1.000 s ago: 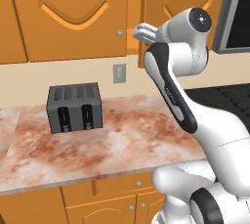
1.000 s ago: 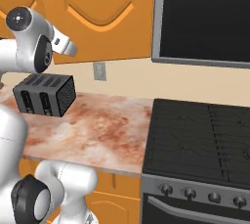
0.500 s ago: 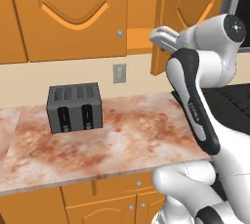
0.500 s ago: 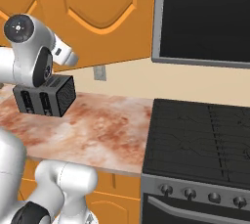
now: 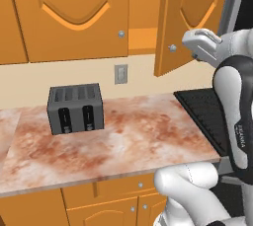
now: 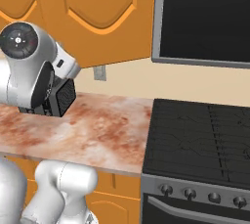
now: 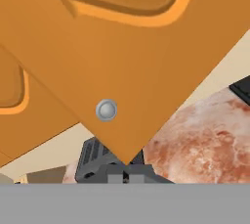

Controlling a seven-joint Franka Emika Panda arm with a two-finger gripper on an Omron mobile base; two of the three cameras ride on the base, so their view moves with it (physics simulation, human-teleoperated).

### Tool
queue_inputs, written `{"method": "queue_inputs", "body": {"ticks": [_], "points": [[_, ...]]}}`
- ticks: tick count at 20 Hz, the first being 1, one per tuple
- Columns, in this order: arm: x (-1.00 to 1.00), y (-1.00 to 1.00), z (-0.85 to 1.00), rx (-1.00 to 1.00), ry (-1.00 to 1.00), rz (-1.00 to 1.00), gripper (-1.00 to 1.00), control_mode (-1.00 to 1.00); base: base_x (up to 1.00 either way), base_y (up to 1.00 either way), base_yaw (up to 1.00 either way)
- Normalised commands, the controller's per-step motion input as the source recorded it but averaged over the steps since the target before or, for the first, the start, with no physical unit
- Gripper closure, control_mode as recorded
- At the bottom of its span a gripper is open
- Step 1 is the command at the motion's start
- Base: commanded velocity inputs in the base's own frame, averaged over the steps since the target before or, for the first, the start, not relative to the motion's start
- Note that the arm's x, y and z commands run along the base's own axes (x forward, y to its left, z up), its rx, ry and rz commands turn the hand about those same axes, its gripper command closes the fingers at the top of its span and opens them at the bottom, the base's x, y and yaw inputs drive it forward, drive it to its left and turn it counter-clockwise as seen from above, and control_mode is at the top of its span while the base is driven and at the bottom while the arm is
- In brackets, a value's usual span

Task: Move the ketchup and shaker from the cabinet to the dining counter.

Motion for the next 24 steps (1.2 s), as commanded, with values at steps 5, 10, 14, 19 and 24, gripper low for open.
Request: {"method": "queue_inputs", "body": {"ticks": [5, 10, 14, 19, 24], "points": [[-0.52, 0.16, -0.04, 0.05, 0.0, 0.02, -1.0, -1.0, 0.0, 0.0, 0.0], [-0.3, 0.65, -0.02, 0.08, 0.0, -0.01, -1.0, -1.0, 0.0, 0.0, 0.0], [-0.04, 0.68, 0.0, 0.12, 0.01, -0.06, -1.0, -1.0, 0.0, 0.0, 0.0], [0.18, 0.65, 0.0, 0.15, 0.03, -0.17, -1.0, -1.0, 0.0, 0.0, 0.0], [0.44, 0.43, -0.06, 0.17, 0.0, -0.33, -1.0, -1.0, 0.0, 0.0, 0.0]]}}
